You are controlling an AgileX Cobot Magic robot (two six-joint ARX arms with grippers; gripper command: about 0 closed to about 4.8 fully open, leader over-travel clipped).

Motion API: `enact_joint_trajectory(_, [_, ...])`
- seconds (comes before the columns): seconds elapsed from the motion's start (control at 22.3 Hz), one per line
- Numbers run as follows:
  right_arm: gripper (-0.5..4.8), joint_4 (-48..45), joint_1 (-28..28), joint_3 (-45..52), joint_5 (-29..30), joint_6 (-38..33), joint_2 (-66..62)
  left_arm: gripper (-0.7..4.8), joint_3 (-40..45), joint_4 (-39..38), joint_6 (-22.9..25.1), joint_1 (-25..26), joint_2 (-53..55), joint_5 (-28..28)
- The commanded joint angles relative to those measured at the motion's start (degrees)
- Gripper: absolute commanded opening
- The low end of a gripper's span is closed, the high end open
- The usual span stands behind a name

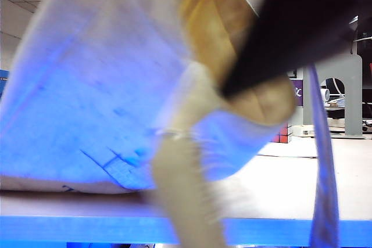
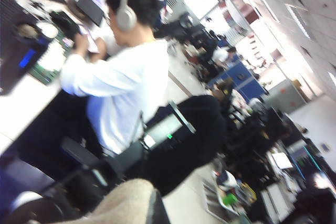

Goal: Take the glasses case out of the canvas bag and put it on the table.

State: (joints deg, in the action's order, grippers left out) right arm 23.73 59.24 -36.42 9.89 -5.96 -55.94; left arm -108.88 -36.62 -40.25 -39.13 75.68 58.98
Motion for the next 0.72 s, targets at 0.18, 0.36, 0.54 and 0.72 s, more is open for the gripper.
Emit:
enact_joint_trajectory(0.18, [-0.05, -7.23, -0.17, -0.35, 3.10, -0.35, -4.70, -0.04, -0.15, 1.42, -0.46, -5.07, 0.04, 0.72])
enact_joint_trajectory(0.36, [-0.05, -8.90, -0.39, -1.66, 3.10, -0.42, -5.18, -0.04, 0.13, -0.24, -0.37, -5.70, 0.09, 0.11])
enact_joint_trajectory(0.54, [-0.05, -7.37, -0.39, -7.87, 2.86, 0.00, -8.90, -0.04, 0.13, -1.03, 0.87, -8.37, 1.55, -1.53])
enact_joint_trajectory(0.72, [-0.05, -7.85, -0.44, -9.60, 0.59, 0.59, -16.31, -0.04, 0.13, -0.59, 0.85, -13.05, 4.02, -2.25])
